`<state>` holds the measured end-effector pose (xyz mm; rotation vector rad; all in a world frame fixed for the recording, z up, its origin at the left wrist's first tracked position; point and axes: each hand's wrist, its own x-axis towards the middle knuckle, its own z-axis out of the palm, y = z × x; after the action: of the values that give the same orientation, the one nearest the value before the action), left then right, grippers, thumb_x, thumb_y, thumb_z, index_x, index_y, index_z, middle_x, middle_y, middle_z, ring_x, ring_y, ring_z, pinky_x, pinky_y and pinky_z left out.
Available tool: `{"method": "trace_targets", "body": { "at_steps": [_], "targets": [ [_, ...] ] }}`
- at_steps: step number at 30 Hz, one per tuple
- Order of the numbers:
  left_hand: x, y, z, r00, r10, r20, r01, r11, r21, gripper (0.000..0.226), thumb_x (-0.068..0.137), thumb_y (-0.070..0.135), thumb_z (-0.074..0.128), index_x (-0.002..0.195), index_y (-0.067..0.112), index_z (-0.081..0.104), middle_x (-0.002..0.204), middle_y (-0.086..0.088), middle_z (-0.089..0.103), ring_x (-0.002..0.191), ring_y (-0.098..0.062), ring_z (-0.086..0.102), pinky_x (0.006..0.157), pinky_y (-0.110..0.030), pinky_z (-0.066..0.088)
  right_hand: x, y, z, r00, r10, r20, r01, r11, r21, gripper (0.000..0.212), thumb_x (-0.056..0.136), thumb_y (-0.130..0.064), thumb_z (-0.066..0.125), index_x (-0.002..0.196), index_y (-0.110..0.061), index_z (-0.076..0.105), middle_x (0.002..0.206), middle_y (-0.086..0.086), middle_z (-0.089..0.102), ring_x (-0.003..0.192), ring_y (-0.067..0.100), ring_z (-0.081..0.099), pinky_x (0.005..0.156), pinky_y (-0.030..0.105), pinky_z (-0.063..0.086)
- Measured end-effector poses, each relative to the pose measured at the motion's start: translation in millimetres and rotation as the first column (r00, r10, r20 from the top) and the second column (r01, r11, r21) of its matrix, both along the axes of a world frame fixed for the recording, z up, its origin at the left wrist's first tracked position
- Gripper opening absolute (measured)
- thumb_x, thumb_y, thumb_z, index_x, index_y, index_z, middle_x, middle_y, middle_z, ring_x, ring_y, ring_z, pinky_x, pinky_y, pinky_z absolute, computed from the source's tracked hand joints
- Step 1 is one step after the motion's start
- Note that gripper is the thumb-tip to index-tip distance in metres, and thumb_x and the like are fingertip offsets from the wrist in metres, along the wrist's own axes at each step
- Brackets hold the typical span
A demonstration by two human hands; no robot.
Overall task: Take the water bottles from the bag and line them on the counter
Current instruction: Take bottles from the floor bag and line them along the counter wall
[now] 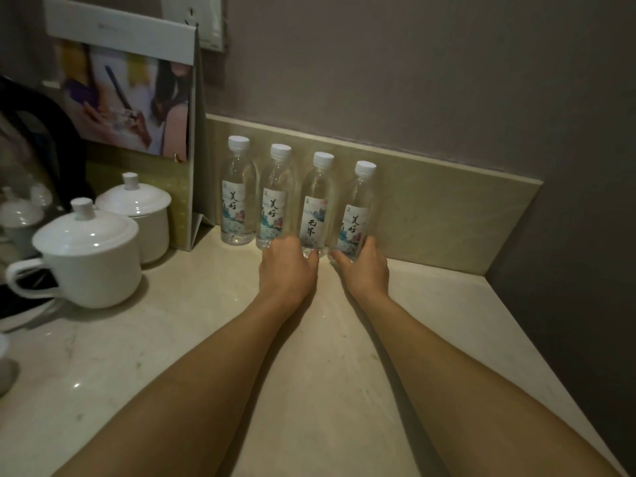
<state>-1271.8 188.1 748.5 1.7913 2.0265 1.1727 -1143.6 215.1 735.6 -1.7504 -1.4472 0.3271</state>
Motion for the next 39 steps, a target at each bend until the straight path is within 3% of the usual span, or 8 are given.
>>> {"method": "trace_targets", "body": {
  "at_steps": [5, 13, 16, 21, 26, 28, 31, 39],
  "targets": [
    [1, -4, 0, 0.998, -0.047, 0.034, 0.046, 0.998, 0.046, 0.03, 0.09, 0.037, 0.059, 0.101, 0.01, 0.067, 0.093, -0.009, 0.069, 0.086, -0.03, 0.066, 0.075, -0.042, 0.057, 0, -2, 3, 0.999, 0.034, -0.042, -0.035, 0.999, -0.021, 0.058, 0.081, -0.042, 0.072, 0.122, -0.011, 0.045, 0.125, 0.01, 0.057, 0.114, 0.029, 0.056, 0.086, 0.035, 0.048],
    [42, -7, 28, 0.99, -0.142, 0.02, 0.14, 0.987, 0.083, 0.029, 0.089, 0.041, 0.056, 0.087, 0.018, 0.073, 0.08, -0.002, 0.071, 0.076, -0.024, 0.067, 0.072, -0.04, 0.059, 49, -19, 27, 0.994, 0.009, -0.113, -0.006, 1.0, 0.028, 0.071, 0.083, -0.047, 0.068, 0.137, -0.009, 0.04, 0.133, 0.011, 0.053, 0.121, 0.026, 0.052, 0.101, 0.039, 0.044],
    [82, -13, 43, 0.977, -0.213, 0.002, 0.211, 0.97, 0.122, 0.034, 0.087, 0.043, 0.053, 0.085, 0.017, 0.074, 0.08, -0.003, 0.072, 0.077, -0.025, 0.068, 0.071, -0.039, 0.058, 93, -34, 46, 0.986, -0.022, -0.166, 0.035, 0.996, 0.078, 0.06, 0.085, -0.046, 0.066, 0.131, -0.013, 0.047, 0.121, 0.007, 0.057, 0.105, 0.02, 0.058, 0.094, 0.041, 0.051],
    [171, -32, 63, 0.938, -0.346, -0.029, 0.346, 0.923, 0.171, 0.033, 0.087, 0.045, 0.054, 0.087, 0.02, 0.075, 0.082, -0.002, 0.074, 0.079, -0.025, 0.069, 0.072, -0.037, 0.057, 179, -73, 67, 0.977, -0.066, -0.205, 0.101, 0.981, 0.166, 0.039, 0.088, -0.034, 0.064, 0.121, -0.014, 0.055, 0.104, 0.002, 0.062, 0.091, 0.014, 0.059, 0.073, 0.023, 0.045],
    [282, -64, 69, 0.884, -0.462, -0.073, 0.467, 0.866, 0.18, 0.035, 0.085, 0.047, 0.054, 0.084, 0.017, 0.072, 0.082, -0.005, 0.073, 0.082, -0.03, 0.068, 0.069, -0.036, 0.055, 285, -116, 71, 0.957, -0.093, -0.274, 0.162, 0.956, 0.245, 0.019, 0.076, -0.043, 0.063, 0.084, -0.026, 0.058, 0.083, 0.002, 0.07, 0.081, 0.024, 0.071, 0.083, 0.047, 0.056],
    [327, -78, 69, 0.865, -0.495, -0.077, 0.501, 0.844, 0.193, 0.036, 0.083, 0.05, 0.052, 0.08, 0.019, 0.07, 0.082, -0.005, 0.073, 0.083, -0.031, 0.068, 0.068, -0.036, 0.055, 329, -134, 70, 0.948, -0.09, -0.306, 0.176, 0.948, 0.265, 0.011, 0.08, -0.035, 0.065, 0.078, -0.027, 0.056, 0.076, 0.0, 0.067, 0.074, 0.023, 0.071, 0.082, 0.049, 0.057],
    [391, -102, 68, 0.857, -0.506, -0.1, 0.516, 0.834, 0.196, 0.033, 0.086, 0.051, 0.052, 0.085, 0.023, 0.071, 0.089, -0.002, 0.073, 0.088, -0.03, 0.068, 0.071, -0.033, 0.051, 392, -164, 66, 0.926, -0.102, -0.363, 0.214, 0.935, 0.284, 0.016, 0.09, -0.018, 0.063, 0.077, -0.025, 0.056, 0.072, -0.001, 0.065, 0.065, 0.018, 0.068, 0.078, 0.043, 0.056],
    [556, -171, 28, 0.773, -0.617, -0.145, 0.627, 0.779, 0.03, 0.032, 0.089, 0.048, 0.054, 0.093, 0.022, 0.073, 0.098, -0.005, 0.071, 0.096, -0.033, 0.066, 0.073, -0.033, 0.045, 548, -260, 15, 0.855, -0.195, -0.48, 0.325, 0.923, 0.205, 0.017, 0.094, -0.01, 0.058, 0.079, -0.018, 0.057, 0.075, 0.009, 0.064, 0.06, 0.014, 0.064, 0.05, 0.011, 0.045]
  ]
}}
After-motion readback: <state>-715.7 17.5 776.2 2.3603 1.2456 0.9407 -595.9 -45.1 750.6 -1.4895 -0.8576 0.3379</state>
